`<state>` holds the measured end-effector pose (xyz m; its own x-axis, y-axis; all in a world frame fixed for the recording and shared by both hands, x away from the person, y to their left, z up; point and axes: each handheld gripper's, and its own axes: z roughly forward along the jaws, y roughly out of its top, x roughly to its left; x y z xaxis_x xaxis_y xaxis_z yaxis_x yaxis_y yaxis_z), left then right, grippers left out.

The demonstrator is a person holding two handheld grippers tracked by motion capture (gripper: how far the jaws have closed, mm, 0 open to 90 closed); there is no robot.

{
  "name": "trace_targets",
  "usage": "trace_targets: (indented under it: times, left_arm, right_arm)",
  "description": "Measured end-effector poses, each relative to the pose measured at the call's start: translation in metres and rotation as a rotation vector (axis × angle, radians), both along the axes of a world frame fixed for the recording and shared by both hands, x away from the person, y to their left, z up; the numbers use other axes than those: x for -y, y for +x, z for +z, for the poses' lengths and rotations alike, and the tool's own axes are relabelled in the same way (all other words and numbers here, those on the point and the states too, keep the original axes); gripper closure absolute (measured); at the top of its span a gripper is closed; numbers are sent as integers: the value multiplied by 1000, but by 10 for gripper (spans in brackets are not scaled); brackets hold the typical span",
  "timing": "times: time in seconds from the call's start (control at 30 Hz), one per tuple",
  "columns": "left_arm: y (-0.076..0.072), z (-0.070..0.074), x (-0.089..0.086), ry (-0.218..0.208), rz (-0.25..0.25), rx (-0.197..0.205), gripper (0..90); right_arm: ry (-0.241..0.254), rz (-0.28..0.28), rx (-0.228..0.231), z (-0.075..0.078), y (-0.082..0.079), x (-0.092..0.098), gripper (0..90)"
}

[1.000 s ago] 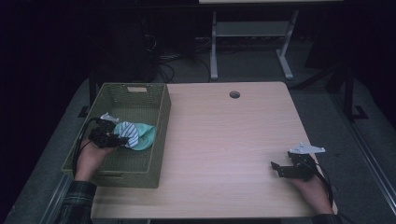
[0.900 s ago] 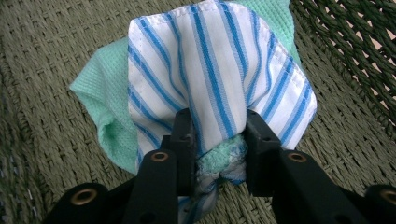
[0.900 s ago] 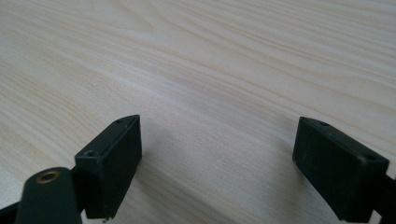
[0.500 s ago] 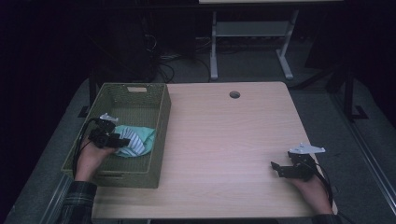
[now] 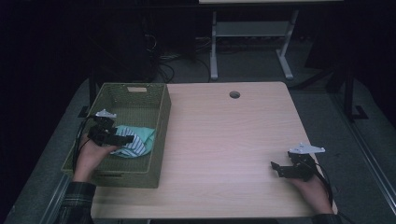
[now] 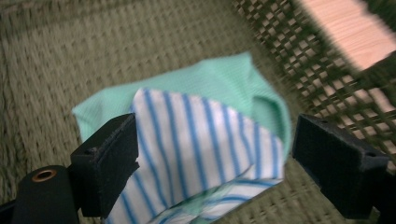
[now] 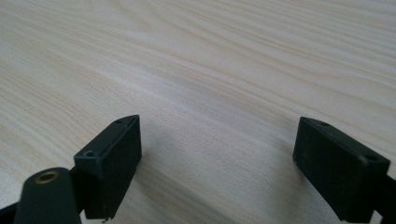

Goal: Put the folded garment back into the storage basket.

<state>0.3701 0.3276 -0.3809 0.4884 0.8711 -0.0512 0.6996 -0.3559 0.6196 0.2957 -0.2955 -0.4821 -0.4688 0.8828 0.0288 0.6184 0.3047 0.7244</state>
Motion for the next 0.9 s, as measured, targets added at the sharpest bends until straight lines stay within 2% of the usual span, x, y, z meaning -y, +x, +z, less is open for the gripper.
trace_targets:
  times: [0.17, 0.27, 0.33, 0.63, 0.67, 0.73, 0.9]
  left_arm:
    - [-4, 22, 18, -22, -35, 41, 137]
    - [-5, 28, 24, -32, -50, 54, 137]
    - [-7, 35, 32, -54, -65, 67, 137]
    - [-11, 48, 59, -77, -137, 90, 140]
    - [-12, 50, 67, -87, -151, 95, 140]
    - [-12, 52, 70, -86, -163, 99, 140]
    - [-14, 57, 91, -92, -212, 107, 140]
  right_arm:
    - [-1, 0, 0, 0, 0, 0, 148]
    - [0, 0, -1, 0, 0, 0, 148]
    - [0, 0, -1, 0, 0, 0, 148]
    - [-1, 0, -1, 0, 0, 0, 148]
    - [0, 0, -1, 0, 0, 0, 148]
    - [0, -1, -1, 0, 0, 0, 148]
    - [0, -1, 0, 0, 0, 0, 148]
